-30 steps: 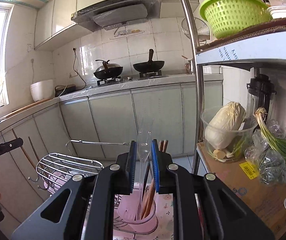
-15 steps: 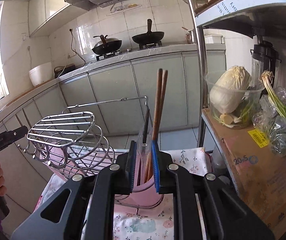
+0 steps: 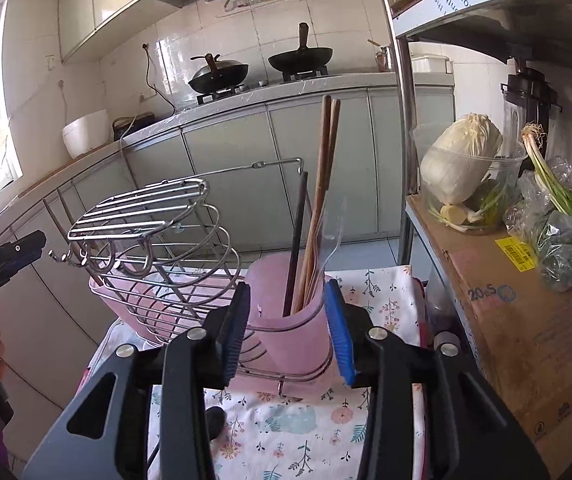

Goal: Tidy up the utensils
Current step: 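Grasp a dark chopstick with the left gripper while right gripper grasps the black spoon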

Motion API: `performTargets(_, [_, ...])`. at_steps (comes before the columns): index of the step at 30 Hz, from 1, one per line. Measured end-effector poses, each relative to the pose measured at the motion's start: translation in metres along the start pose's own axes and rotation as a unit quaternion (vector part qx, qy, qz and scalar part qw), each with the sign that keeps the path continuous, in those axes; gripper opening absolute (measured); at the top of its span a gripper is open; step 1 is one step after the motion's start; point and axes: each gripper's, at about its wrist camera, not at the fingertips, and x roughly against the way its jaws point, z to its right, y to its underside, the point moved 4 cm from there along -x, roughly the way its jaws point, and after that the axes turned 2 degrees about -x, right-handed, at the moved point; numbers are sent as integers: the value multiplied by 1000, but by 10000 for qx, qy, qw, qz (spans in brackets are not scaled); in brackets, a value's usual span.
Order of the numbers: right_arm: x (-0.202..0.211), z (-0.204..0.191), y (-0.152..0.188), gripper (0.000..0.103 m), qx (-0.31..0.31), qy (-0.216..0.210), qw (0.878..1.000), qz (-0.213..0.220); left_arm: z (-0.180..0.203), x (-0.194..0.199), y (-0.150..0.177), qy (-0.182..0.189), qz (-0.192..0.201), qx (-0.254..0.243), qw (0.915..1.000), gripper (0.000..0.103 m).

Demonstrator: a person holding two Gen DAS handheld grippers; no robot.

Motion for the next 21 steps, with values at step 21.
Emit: performTargets(21, [5,-33,85,39,-21,-339,9957,-858,26,-26,124,331,-1747,-288,9836,46])
